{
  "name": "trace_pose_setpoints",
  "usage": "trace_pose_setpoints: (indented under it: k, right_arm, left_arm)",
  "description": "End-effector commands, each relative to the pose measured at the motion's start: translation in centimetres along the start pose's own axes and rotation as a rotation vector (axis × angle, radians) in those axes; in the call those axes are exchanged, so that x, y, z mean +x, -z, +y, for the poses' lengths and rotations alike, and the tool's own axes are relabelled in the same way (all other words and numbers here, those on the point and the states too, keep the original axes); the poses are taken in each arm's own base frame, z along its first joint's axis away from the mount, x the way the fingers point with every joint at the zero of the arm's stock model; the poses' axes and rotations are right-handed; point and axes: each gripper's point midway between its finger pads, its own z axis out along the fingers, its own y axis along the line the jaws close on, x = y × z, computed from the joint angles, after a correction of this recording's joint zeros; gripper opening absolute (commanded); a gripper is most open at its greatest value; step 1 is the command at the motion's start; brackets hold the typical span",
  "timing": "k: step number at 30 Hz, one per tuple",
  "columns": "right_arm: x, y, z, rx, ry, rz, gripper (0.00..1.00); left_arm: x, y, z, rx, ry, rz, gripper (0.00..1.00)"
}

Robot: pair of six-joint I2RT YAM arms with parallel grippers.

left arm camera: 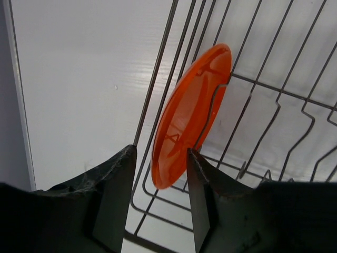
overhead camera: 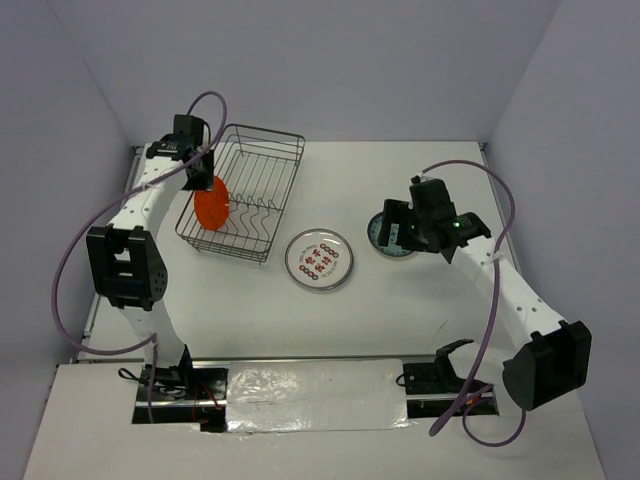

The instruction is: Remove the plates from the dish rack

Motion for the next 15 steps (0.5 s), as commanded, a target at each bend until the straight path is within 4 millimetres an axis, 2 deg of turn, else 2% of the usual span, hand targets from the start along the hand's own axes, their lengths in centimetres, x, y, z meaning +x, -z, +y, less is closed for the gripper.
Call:
trace_pose_setpoints:
  k: [1, 4, 7, 10, 13, 15]
  right_arm:
    - [0.0, 2.1, 0.4, -0.035, 0.057, -0.037, 1.00]
    - [-0.2, 2.8, 0.1, -0.025, 0.075, -0.045, 1.00]
    - [-0.9, 3.6, 0.1, -0.017, 0.095, -0.060, 1.00]
    - [-1.5, 4.0, 0.3, -0.017, 0.096, -0.073, 1.00]
    - [-1.9, 4.2, 0.9, -0.041, 0.080, -0.078, 1.00]
    - [-2.1, 4.3, 1.2, -0.050, 0.075, -0.079, 1.00]
  left_arm:
    - [-2.3, -1.7, 0.3, -0.014, -0.023, -0.069, 0.55]
    - [-2.3, -2.6, 0.2, -0.018, -0.031, -0.070, 0.47]
    - [-1.9, -2.9, 0.3, -0.024, -0.037, -0.063, 0.30]
    - [-1.8, -2.8, 0.3, -0.020, -0.048, -0.072, 0.24]
    - [-1.6, -2.5, 0.8, -0.043, -0.071, -0.072, 0.13]
    - [-1.7, -1.7, 1.3, -0.064, -0.088, -0.077, 0.00]
